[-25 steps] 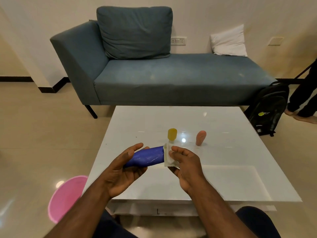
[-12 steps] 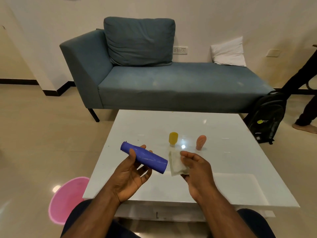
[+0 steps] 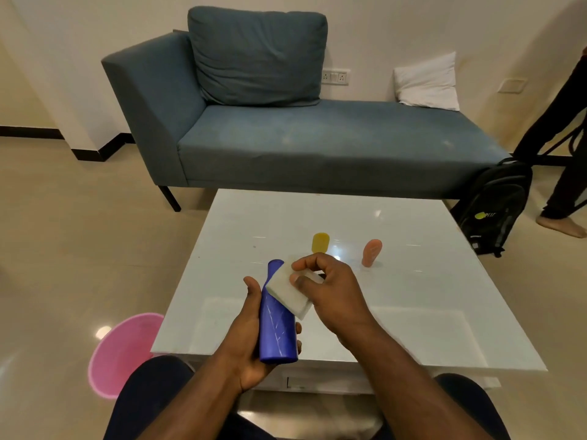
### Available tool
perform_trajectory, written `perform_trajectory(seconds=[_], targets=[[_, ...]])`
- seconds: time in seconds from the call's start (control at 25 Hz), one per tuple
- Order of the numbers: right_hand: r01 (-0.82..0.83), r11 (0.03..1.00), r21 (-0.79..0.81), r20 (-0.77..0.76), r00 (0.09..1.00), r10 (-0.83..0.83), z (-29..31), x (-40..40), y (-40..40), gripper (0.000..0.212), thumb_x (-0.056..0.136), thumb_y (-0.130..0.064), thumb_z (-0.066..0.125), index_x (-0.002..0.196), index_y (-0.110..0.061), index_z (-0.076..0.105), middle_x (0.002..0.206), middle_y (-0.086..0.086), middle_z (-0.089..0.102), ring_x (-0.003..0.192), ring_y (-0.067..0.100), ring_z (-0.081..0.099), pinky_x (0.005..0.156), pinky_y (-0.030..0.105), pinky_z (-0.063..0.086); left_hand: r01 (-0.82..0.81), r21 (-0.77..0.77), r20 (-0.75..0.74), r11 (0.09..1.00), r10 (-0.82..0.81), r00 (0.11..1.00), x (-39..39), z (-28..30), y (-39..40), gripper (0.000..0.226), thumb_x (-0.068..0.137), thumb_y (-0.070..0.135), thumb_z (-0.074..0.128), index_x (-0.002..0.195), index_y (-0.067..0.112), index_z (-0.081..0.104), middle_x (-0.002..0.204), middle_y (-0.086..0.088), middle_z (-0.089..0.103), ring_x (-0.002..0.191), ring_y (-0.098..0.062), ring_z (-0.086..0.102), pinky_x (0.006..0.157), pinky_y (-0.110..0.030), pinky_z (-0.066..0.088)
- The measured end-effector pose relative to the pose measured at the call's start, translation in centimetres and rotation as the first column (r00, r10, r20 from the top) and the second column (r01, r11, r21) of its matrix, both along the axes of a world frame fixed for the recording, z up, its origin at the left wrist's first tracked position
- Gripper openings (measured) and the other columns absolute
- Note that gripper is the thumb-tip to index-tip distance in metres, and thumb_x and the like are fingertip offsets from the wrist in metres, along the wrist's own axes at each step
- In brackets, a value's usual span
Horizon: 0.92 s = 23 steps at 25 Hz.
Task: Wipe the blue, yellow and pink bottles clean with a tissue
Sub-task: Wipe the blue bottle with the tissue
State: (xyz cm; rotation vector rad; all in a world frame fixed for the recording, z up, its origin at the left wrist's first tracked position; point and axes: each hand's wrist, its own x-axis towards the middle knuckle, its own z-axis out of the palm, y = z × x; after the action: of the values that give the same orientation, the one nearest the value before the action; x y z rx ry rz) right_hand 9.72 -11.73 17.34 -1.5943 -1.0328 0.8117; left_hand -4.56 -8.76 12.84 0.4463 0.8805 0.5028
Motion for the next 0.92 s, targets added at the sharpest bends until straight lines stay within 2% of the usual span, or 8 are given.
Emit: perform_trajectory(seconds=[0.12, 0.24, 0.36, 0.52, 0.6, 0.72, 0.84, 0.92], targets=[[-0.003, 1.0, -0.006, 0.383, 0.924, 0.005, -0.3, -0.3, 0.7, 0.02, 0.088, -0.028, 0.063, 0.108, -0.024, 0.065, 0.116, -0.015, 0.056, 0.097, 0.0, 0.052, 0.075, 0.002, 0.036, 0.023, 0.02, -0.032, 1.0, -0.022, 0.999, 0.3, -0.1, 0.5, 0.079, 0.081, 0.076, 0.044, 0.112, 0.006, 0.063, 0.085, -0.019, 0.071, 0.069, -0.029, 0.068, 0.065, -0.039, 0.057], [-0.042, 0.999, -0.002, 0.535, 0.844, 0.036, -0.5, -0.4, 0.4, 0.029, 0.094, -0.029, 0.053, 0.121, -0.021, 0.06, 0.128, -0.011, 0.05, 0.105, -0.001, 0.045, 0.082, 0.001, 0.033, 0.034, 0.016, -0.014, 0.999, -0.034, 0.999, 0.8, 0.1, 0.7, 0.079, 0.077, 0.075, 0.047, 0.11, 0.006, 0.064, 0.084, -0.019, 0.071, 0.067, -0.029, 0.068, 0.066, -0.039, 0.056], [-0.102, 0.994, -0.028, 0.547, 0.831, 0.101, -0.9, -1.2, -0.8, 0.031, 0.098, -0.028, 0.046, 0.128, -0.023, 0.052, 0.13, -0.008, 0.046, 0.112, 0.005, 0.045, 0.095, 0.014, 0.035, 0.014, 0.026, 0.011, 1.0, -0.014, 1.0, 1.7, 0.2, 0.8, 0.078, 0.079, 0.075, 0.046, 0.115, 0.008, 0.064, 0.09, -0.019, 0.072, 0.076, -0.031, 0.068, 0.073, -0.042, 0.055], [-0.046, 0.999, -0.012, 0.575, 0.817, 0.044, -0.5, -0.2, -0.6, 0.03, 0.096, -0.017, 0.052, 0.125, -0.018, 0.057, 0.126, -0.005, 0.05, 0.112, 0.01, 0.049, 0.096, 0.017, 0.037, 0.093, 0.056, -0.04, 0.994, -0.091, 0.995, 2.3, 0.2, 0.4, 0.077, 0.082, 0.074, 0.041, 0.112, 0.007, 0.063, 0.087, -0.019, 0.072, 0.073, -0.031, 0.068, 0.071, -0.042, 0.055], [-0.039, 0.999, -0.017, 0.562, 0.826, 0.041, -0.3, 0.1, -0.1, 0.029, 0.094, -0.013, 0.053, 0.123, -0.017, 0.059, 0.121, -0.005, 0.051, 0.11, 0.008, 0.051, 0.091, 0.011, 0.037, 0.109, 0.062, -0.049, 0.992, -0.106, 0.993, 2.4, 0.4, 0.3, 0.078, 0.08, 0.075, 0.041, 0.111, 0.007, 0.064, 0.086, -0.019, 0.072, 0.071, -0.03, 0.068, 0.069, -0.041, 0.056], [-0.063, 0.998, -0.013, 0.501, 0.863, 0.061, -0.3, -1.0, -1.0, 0.023, 0.094, -0.019, 0.052, 0.116, -0.025, 0.057, 0.112, -0.009, 0.05, 0.099, -0.005, 0.052, 0.073, 0.0, 0.039, 0.04, 0.04, 0.025, 0.998, -0.041, 0.999, 2.7, 0.6, 0.7, 0.082, 0.08, 0.078, 0.044, 0.121, 0.01, 0.063, 0.097, -0.019, 0.072, 0.083, -0.032, 0.069, 0.081, -0.046, 0.053], [-0.101, 0.995, 0.01, 0.567, 0.82, 0.077, 0.2, -0.8, -1.2, 0.027, 0.092, -0.016, 0.056, 0.118, -0.023, 0.057, 0.114, -0.007, 0.051, 0.098, 0.004, 0.052, 0.087, 0.018, 0.047, 0.047, 0.046, 0.016, 0.998, -0.048, 0.999, 2.7, 0.7, 0.8, 0.079, 0.082, 0.078, 0.042, 0.118, 0.011, 0.064, 0.094, -0.019, 0.072, 0.079, -0.031, 0.069, 0.078, -0.045, 0.053], [-0.046, 0.999, -0.025, 0.594, 0.802, 0.052, 1.0, -0.1, -0.6, 0.03, 0.091, -0.015, 0.058, 0.121, -0.022, 0.056, 0.117, -0.008, 0.052, 0.103, 0.008, 0.052, 0.089, 0.018, 0.047, 0.072, 0.052, -0.013, 0.996, -0.071, 0.997, 2.8, 0.8, 0.6, 0.077, 0.082, 0.077, 0.041, 0.11, 0.009, 0.066, 0.088, -0.018, 0.072, 0.075, -0.031, 0.067, 0.075, -0.043, 0.052]])
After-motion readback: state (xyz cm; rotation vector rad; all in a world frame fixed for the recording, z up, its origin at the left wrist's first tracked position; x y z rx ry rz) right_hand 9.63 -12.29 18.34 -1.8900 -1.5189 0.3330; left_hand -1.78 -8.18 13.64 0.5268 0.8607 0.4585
